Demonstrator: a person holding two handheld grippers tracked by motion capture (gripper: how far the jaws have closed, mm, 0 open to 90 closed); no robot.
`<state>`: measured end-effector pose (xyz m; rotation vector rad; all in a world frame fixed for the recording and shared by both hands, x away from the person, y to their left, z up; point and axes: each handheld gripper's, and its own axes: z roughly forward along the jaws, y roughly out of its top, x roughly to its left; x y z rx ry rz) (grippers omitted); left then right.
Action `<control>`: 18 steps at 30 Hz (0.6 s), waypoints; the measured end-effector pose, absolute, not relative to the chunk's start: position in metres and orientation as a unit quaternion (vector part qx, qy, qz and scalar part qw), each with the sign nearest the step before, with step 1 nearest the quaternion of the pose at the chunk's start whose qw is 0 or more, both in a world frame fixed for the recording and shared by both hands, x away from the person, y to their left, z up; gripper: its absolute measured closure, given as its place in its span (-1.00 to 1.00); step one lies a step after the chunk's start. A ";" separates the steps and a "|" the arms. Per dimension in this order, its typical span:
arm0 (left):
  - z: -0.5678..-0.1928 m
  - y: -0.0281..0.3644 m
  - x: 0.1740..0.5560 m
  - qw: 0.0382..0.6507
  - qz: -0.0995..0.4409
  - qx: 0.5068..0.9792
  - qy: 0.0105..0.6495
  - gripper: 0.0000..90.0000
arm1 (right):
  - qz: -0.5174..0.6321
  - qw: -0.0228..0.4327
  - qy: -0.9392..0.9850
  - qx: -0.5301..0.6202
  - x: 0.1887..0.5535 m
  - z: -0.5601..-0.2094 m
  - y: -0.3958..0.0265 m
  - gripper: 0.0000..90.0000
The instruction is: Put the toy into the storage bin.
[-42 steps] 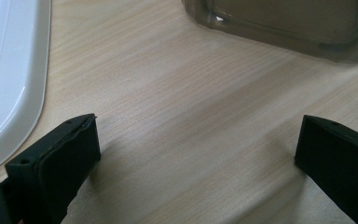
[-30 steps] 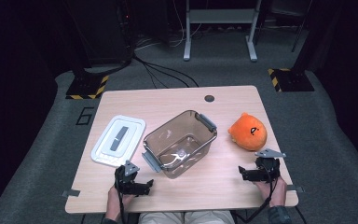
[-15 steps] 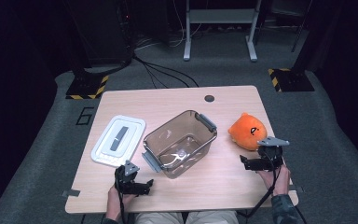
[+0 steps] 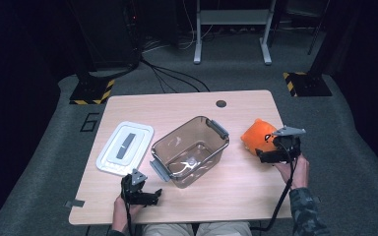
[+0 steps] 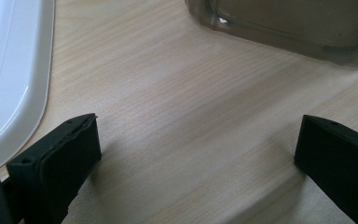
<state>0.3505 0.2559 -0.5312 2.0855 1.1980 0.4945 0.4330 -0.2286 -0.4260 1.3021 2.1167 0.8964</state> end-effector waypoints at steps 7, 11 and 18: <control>-0.531 0.256 0.351 0.336 0.190 0.800 0.459 -1.00 | 0.307 0.247 0.782 0.483 0.456 -0.421 -0.228 -1.00; -0.531 0.256 0.350 0.336 0.190 0.800 0.459 -1.00 | 0.296 0.245 0.783 0.490 0.470 -0.420 -0.227 -1.00; -0.531 0.256 0.350 0.336 0.190 0.800 0.460 -1.00 | 0.269 0.233 0.790 0.499 0.492 -0.425 -0.223 -0.71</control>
